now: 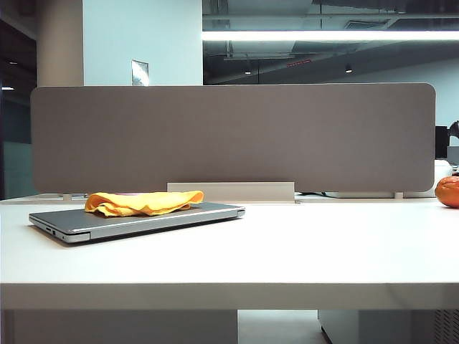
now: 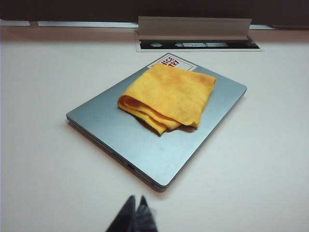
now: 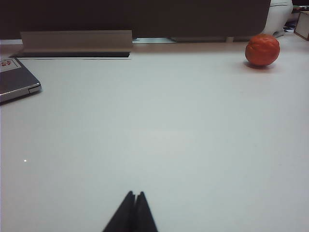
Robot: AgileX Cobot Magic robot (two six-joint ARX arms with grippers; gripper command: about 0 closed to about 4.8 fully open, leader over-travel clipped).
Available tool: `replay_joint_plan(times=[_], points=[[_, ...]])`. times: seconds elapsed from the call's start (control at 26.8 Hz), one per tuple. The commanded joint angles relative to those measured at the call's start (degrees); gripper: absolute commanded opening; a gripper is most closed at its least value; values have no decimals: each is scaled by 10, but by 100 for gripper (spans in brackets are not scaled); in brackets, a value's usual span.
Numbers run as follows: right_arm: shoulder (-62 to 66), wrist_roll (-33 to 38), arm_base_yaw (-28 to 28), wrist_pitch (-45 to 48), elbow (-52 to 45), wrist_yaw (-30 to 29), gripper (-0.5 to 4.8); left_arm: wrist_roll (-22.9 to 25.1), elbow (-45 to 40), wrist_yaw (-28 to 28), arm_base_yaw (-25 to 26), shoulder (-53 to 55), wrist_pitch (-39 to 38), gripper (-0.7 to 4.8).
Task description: Pick up the yellow rag and put it over the laptop.
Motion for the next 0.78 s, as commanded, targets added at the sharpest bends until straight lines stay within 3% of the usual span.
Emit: replay_joint_plan(times=[0.04,0.45,0.78], points=[[-1,0,0,36,-2,-1,-5,0,1,4,0,-1,5,-6],[-1,1,0,51,-2,-1,-5,0,1,4,0,-1,13,-6],[-1,1,0,49,-2,-1,-5,-6,-66,2,0,-1,127,-6]])
